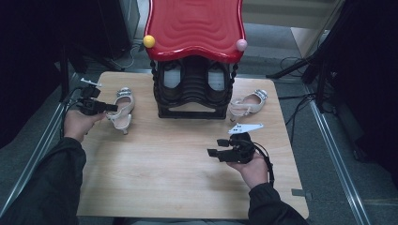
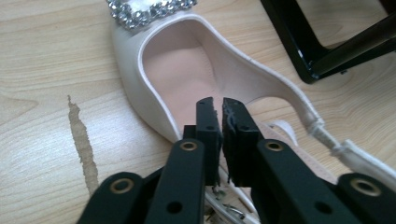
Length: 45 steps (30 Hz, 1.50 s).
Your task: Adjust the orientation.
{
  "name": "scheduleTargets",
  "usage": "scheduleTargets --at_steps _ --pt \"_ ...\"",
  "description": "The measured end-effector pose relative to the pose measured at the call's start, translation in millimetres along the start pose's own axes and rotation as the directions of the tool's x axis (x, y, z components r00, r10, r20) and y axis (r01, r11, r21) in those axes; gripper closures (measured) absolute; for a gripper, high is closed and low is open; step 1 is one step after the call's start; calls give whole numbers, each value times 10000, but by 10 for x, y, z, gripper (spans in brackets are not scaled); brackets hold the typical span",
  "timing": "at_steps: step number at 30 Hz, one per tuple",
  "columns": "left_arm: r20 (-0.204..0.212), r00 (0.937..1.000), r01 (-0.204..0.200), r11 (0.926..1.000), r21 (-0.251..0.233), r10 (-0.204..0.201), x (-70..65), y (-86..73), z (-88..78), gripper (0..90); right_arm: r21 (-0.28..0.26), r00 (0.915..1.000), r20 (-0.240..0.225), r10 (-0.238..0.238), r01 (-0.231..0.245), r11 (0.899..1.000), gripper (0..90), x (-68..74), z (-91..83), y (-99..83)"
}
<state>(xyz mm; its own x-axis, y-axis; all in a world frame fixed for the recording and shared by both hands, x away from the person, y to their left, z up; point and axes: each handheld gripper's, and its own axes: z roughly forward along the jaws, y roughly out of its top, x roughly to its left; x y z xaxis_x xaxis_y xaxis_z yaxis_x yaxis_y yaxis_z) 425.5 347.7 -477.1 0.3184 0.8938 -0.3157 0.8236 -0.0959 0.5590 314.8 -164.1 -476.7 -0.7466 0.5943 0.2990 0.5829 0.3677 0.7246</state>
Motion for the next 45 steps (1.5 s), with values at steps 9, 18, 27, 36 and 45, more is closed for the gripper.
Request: scheduleTargets --at_steps 9,18,27,36,45 --pt "-253 9997 36 9990 -435 -47 -62 80 -102 639 9 10000 24 3 -3 10000 383 -1 -5 -1" --pt "-632 9976 276 9993 -246 -291 10 49 -2 531 35 9998 154 82 -83 10000 384 0 -30 -36" --pt "-816 9937 768 9970 -90 -773 134 -21 132 533 -42 9991 355 218 -217 9998 385 -15 -91 -91" --pt "-754 9906 1117 9930 -380 -1143 191 -92 217 629 -91 9980 521 357 -353 9993 386 -31 -138 -137" --pt "-1256 9854 1102 9929 -455 -1152 153 -111 238 809 -86 9976 560 405 -400 9992 386 -45 -163 -156"
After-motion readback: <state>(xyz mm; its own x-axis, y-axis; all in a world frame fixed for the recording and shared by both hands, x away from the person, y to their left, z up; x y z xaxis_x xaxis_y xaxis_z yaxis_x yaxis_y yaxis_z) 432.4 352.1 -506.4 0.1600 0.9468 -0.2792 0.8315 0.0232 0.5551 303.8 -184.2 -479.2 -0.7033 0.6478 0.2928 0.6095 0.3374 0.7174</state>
